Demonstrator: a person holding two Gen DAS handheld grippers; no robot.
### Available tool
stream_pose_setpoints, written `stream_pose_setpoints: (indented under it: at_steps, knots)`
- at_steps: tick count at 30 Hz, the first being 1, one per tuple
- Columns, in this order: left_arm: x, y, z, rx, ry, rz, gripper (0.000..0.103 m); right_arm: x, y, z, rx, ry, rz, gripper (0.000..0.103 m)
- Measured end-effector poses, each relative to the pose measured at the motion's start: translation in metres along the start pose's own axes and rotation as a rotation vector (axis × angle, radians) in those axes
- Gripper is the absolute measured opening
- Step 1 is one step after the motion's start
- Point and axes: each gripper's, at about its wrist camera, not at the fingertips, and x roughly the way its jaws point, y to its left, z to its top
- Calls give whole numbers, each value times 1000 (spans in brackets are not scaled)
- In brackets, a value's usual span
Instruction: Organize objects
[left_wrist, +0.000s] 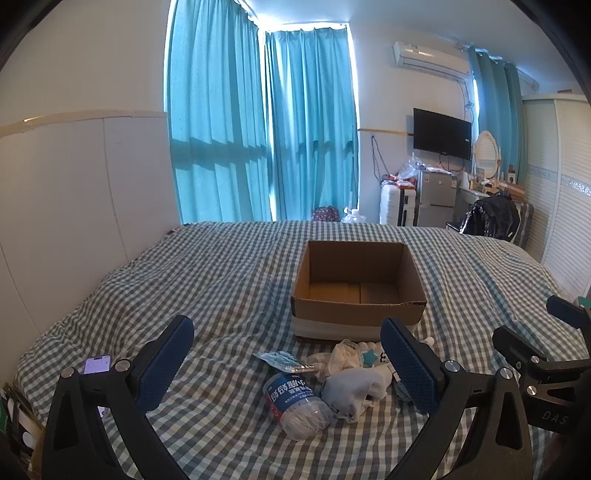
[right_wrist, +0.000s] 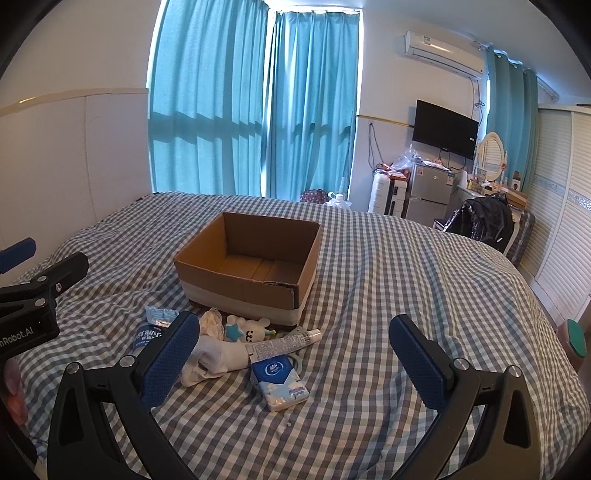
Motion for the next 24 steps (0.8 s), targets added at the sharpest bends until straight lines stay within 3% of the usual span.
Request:
stream_pose_setpoints:
  at_steps: [6, 24]
  knots:
    - [-1, 10, 1, -40, 0, -11, 103, -2, 2, 0, -10, -8, 8, 103]
    - [-8, 7, 1, -25, -25, -33, 103, -13, 10, 5, -38, -20, 36, 103]
